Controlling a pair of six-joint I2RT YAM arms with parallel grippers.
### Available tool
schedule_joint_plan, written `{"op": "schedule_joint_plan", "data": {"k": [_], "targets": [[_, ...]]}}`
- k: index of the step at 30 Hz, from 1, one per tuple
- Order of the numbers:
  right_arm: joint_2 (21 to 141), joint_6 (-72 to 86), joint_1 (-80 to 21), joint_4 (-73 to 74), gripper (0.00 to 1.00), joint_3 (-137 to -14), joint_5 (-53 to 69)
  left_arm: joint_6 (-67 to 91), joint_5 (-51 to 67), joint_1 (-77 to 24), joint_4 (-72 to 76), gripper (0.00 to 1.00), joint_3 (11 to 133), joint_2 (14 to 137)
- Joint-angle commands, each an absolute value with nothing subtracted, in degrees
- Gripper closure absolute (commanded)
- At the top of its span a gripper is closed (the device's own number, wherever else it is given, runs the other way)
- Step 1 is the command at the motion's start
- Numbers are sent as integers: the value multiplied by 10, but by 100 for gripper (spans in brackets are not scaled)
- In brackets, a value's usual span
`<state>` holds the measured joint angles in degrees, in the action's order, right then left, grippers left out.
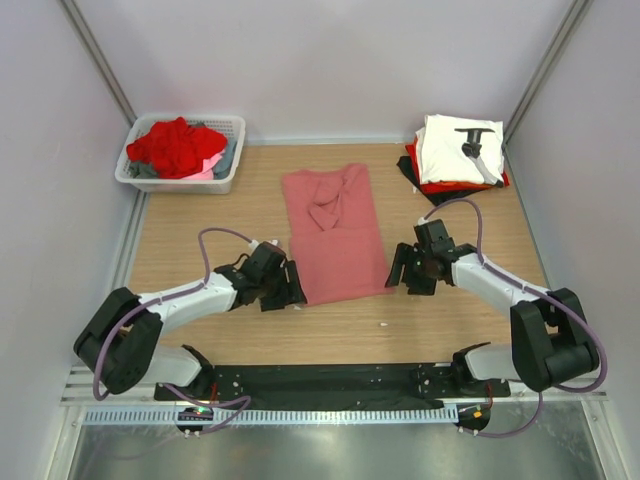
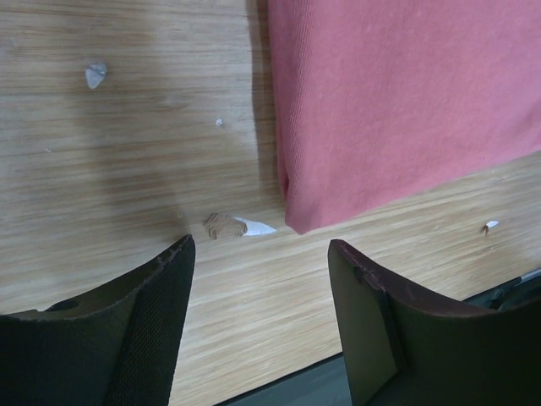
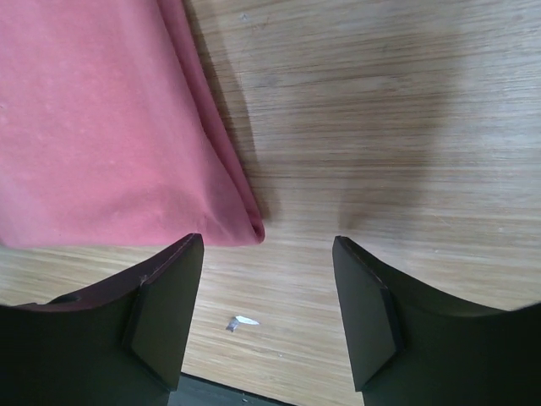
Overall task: Fold and stack the t-shirts
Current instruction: Fold the tshirt
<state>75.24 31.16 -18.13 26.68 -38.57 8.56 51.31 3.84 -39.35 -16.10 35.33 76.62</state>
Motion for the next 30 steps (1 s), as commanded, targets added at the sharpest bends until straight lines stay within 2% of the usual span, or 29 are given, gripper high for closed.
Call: {"op": "schedule_joint_plan", "data": {"k": [1,4,8,16,30], "targets": [[768,307,-178,213,32,-373,112,526,38,-396,-107,35,352,781],[783,315,-179,187,36,-360,132,527,38,-400,-98,36,351,796],[790,321,-179,164,50,-342,149,527,35,-407,-84,41,350,815],[785,322,-178,158,66,-324,152,535,32,-417,-65,53,340,831],[781,333,-179,140,83,-318,183,546,44,-438,-45,55,345,840]]}}
